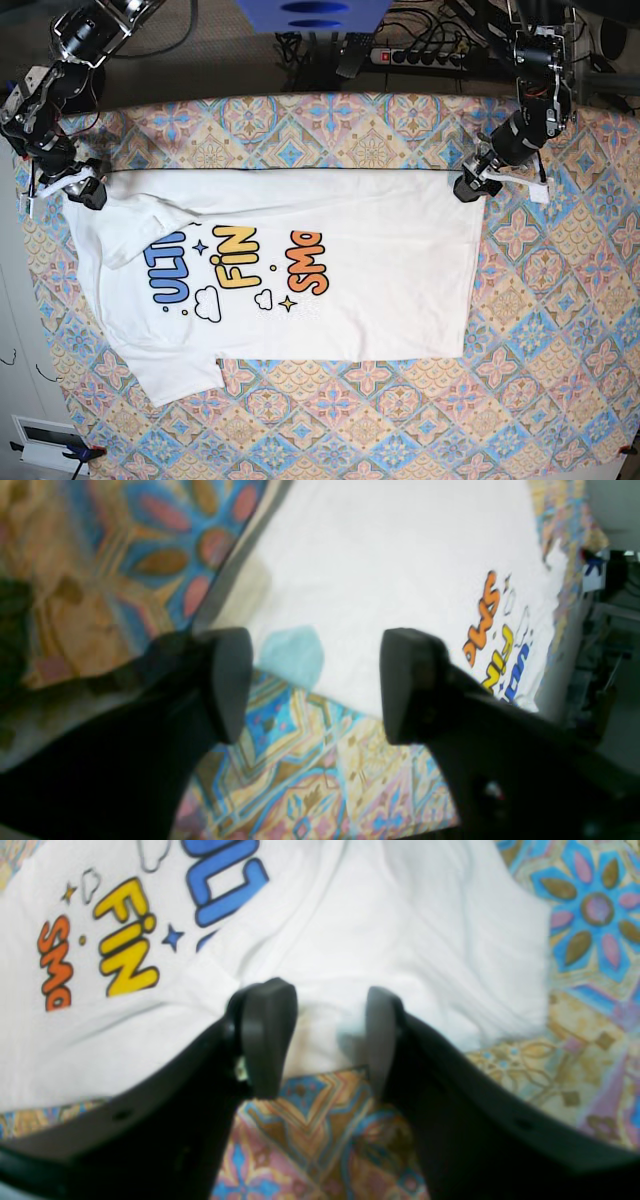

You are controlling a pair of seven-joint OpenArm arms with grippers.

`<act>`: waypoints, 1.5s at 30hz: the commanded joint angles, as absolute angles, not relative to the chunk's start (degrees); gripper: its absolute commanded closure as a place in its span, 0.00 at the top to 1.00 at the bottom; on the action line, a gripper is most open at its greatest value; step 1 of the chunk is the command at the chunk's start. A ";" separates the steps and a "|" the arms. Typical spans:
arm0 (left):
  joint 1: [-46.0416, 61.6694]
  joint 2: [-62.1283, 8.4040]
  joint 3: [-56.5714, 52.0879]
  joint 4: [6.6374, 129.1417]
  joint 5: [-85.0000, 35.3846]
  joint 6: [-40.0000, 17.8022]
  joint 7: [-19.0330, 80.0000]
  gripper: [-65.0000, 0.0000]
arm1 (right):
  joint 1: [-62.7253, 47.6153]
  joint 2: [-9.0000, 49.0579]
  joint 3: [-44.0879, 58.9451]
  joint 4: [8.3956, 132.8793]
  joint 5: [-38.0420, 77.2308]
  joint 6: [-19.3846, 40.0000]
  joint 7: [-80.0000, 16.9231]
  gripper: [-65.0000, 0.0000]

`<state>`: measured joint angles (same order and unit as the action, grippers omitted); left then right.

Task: Fold the T-shirt properly
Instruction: 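Hold the shoulders with both grippers and pull the shirt taut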

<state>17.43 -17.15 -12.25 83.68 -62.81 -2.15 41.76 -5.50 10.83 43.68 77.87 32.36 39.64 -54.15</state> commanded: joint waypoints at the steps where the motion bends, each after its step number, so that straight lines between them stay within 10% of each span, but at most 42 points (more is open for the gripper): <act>1: 16.57 -17.80 -12.62 84.79 -63.78 -3.03 41.10 0.49 | -5.67 12.00 43.82 78.81 33.71 40.00 -53.23 0.39; 8: 16.75 -17.71 -12.26 84.00 -63.78 -3.03 41.19 0.36 | -7.25 12.00 43.82 78.73 33.80 40.00 -53.05 0.39; 38: 12.53 -13.32 -12.18 74.42 -63.43 -2.95 42.33 0.35 | -8.84 12.09 43.82 75.03 33.80 40.00 -52.79 0.39; 45: 12.70 -13.32 -12.18 74.42 -63.34 -3.03 42.33 0.00 | -6.29 12.18 47.96 67.47 33.71 40.00 -52.44 0.40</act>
<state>13.02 -13.02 -12.14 73.89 -63.26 -3.03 42.00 -6.68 10.98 47.66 66.74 32.53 39.44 -53.32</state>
